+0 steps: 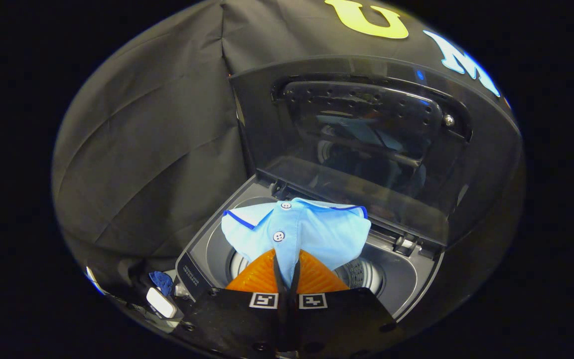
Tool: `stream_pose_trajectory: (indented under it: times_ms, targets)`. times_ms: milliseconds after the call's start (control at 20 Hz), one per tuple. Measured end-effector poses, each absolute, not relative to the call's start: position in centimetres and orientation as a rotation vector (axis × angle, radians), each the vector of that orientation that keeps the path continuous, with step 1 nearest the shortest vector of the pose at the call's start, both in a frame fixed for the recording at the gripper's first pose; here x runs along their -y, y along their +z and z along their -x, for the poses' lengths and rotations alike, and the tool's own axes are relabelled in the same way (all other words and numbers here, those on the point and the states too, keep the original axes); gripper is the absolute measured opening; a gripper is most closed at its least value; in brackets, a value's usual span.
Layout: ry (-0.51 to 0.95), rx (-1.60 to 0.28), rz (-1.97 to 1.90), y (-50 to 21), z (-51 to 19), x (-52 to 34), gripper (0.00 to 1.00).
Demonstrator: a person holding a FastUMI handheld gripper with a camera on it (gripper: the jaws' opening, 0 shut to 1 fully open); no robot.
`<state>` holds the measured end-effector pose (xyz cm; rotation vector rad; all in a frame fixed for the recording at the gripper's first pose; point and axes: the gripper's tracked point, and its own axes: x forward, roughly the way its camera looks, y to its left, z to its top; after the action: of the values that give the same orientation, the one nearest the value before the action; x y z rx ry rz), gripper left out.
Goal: Put the clothes into the washing machine and then close the washing machine lid.
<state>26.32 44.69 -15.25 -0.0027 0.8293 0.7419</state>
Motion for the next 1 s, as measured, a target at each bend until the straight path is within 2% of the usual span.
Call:
stream_pose_trajectory:
  times_ms: [150, 300, 600, 800, 1000]
  targets:
    - [0.734, -0.846, -0.012, -15.7, -26.8, -44.3, 0.02]
    - [0.748, -0.970, -0.012, -16.6, -25.7, -44.0, 0.34]
    - [0.737, -0.920, -0.012, -15.9, -26.1, -43.7, 0.98]
    - [0.816, -0.891, -0.045, -12.0, -25.5, -45.2, 0.99]
    - [0.880, -0.773, -0.104, -5.3, -27.0, -46.6, 0.99]
